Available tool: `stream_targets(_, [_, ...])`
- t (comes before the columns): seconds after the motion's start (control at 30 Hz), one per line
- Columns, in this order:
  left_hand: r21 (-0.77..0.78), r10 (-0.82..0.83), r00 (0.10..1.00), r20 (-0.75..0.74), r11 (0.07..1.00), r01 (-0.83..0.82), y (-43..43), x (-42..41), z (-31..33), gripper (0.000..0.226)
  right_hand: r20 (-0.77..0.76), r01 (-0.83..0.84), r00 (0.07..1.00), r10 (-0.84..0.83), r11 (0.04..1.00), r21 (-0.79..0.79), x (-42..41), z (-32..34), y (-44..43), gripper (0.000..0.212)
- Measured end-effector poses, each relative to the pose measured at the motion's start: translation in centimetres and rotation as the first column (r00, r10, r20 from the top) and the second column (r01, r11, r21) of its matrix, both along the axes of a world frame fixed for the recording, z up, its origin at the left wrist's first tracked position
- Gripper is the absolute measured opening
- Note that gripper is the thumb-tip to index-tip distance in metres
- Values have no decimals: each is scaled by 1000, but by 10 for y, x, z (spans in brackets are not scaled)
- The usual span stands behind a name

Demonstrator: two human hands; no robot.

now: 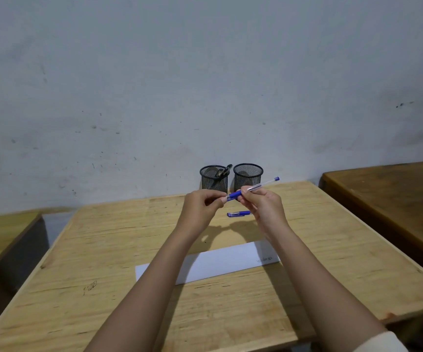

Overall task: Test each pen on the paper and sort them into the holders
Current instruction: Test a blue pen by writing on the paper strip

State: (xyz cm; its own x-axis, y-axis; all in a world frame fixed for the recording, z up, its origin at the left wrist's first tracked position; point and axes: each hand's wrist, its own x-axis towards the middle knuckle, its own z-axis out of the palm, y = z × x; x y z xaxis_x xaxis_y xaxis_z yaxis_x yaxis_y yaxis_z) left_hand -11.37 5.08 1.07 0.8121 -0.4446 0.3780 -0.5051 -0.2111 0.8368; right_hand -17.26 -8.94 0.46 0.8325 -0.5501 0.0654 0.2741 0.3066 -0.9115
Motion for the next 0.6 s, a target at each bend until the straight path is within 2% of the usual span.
stream_targets(0.13, [-10, -30, 999, -29, 1000, 30, 3, 3, 0, 11, -5, -25, 1000, 25, 1000, -8, -2, 3, -6, 5])
stream_targets(0.23, [-23, -77, 994, -73, 997, 75, 2, 5, 0, 11, -44, -40, 998, 37, 996, -75, 3, 2, -4, 5])
stream_targets(0.3, [-60, -36, 989, -141, 998, 28, 17, 15, -4, 11, -34, 86, 996, -88, 995, -51, 0, 4, -22, 5])
stream_targets(0.37, [-130, 49, 963, -264, 988, -86, 50, 33, -11, 10, 20, 263, 964, -267, 959, 108, -13, 10, -58, 11])
stream_targets(0.4, [-153, 72, 946, -318, 980, -126, 68, 41, -15, 11, 53, 296, 950, -307, 943, 152, -21, 13, -74, 12])
stream_targets(0.5, [-125, 58, 926, -373, 986, -112, 82, 48, -20, 7, 60, 242, 968, -245, 969, 45, -30, 10, -83, 10])
stream_targets(0.6, [37, 80, 965, -251, 997, -72, 57, 47, -25, 11, 8, 146, 989, -146, 989, -27, -21, -5, -61, 6])
